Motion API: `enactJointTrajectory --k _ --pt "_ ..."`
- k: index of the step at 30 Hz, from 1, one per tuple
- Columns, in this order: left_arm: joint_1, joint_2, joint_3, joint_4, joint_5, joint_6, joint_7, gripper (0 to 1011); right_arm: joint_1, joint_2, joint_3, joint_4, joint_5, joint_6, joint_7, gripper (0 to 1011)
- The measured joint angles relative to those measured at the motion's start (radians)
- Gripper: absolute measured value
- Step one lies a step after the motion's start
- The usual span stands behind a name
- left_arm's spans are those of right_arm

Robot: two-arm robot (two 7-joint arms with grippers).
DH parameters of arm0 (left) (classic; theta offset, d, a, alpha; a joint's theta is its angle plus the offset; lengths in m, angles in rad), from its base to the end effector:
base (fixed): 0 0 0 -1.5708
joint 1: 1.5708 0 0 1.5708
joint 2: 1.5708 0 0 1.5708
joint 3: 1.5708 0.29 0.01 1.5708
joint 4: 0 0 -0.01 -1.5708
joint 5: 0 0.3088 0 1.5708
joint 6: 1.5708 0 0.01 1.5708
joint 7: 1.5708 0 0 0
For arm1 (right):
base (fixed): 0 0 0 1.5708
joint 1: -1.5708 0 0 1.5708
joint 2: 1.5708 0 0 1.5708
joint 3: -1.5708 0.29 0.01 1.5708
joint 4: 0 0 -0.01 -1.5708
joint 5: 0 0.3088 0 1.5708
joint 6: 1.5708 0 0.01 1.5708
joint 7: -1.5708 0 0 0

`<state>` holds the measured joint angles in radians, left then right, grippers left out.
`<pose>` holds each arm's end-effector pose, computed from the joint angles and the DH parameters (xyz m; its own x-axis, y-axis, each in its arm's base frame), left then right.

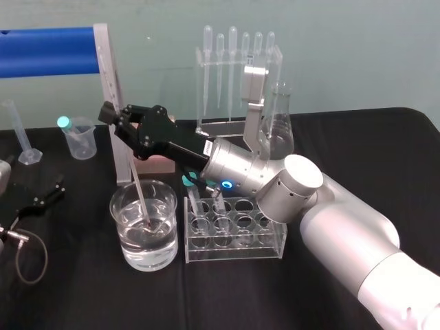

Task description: Hold the thermometer with one hand and immerse one end into the beaker, then reinsert it into the test tube rack.

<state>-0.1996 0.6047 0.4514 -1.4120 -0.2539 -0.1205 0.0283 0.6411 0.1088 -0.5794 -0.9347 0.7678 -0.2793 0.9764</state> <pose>0.3581 0.0827 -0.3022 0.2922 0.8803 0.3738 -0.9553 0.2873 0.0702 0.4740 0.0879 -0.2678 0.9628 -0.2620 -0.0665 0.2677 0.8895 0.3703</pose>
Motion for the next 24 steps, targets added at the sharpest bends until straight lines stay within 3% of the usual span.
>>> enactJointTrajectory --k 24 --pt "0.000 0.000 0.000 0.000 0.000 0.000 0.000 1008 -0.003 -0.001 0.001 0.001 -0.005 0.007 0.002 56"
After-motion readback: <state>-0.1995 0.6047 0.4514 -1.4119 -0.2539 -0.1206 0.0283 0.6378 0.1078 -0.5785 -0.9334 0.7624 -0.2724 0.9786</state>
